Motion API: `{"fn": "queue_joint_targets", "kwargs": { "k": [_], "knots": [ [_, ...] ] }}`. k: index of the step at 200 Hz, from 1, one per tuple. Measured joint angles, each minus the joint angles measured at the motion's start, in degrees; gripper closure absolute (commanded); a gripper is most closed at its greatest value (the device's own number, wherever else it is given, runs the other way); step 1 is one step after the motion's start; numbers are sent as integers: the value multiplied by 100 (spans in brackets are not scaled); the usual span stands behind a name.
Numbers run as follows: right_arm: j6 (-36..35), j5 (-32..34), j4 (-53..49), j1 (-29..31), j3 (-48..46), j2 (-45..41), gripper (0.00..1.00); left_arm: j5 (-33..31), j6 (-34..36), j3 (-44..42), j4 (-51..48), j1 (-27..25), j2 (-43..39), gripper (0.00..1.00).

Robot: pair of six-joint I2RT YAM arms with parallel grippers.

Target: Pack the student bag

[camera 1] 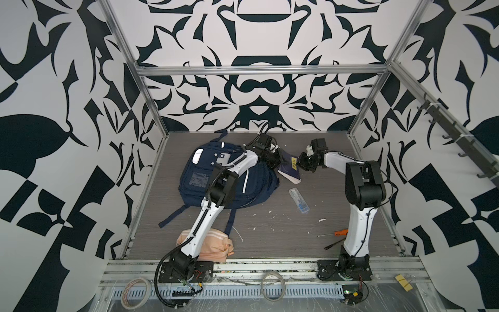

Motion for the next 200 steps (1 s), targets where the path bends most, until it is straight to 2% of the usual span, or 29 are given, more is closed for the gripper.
{"fn": "queue_joint_targets", "kwargs": {
  "k": [19,59,103,119,139,153,171,200],
  "knots": [
    [-66,-11,2,37,-304,-365,73,-9,133,-380,4,17,-378,100],
    [-844,-17,-299,162,-514,-1421,33,254,673,-1469,201,201,-1604,100],
    [-1703,-424,-579,201,-710,-3375,11,1150,1563,-2721,367,673,-3147,100],
    [-2039,-699,-544,199,-715,-3967,7,1425,2011,-2988,181,754,-3560,100],
    [-2282,-1320,-702,83,-387,-4205,10,1773,2754,-3130,-455,710,-4024,100],
    [-2295,-1862,-927,-76,164,-3928,12,1982,3209,-3235,-857,671,-4350,100],
    [-2312,-2511,-1294,-232,876,-3364,11,2256,3460,-3569,-988,623,-4767,100],
    [-2260,-3493,-1648,-323,986,-2933,11,2603,3648,-3799,-1069,531,-4966,100]
  ]
}}
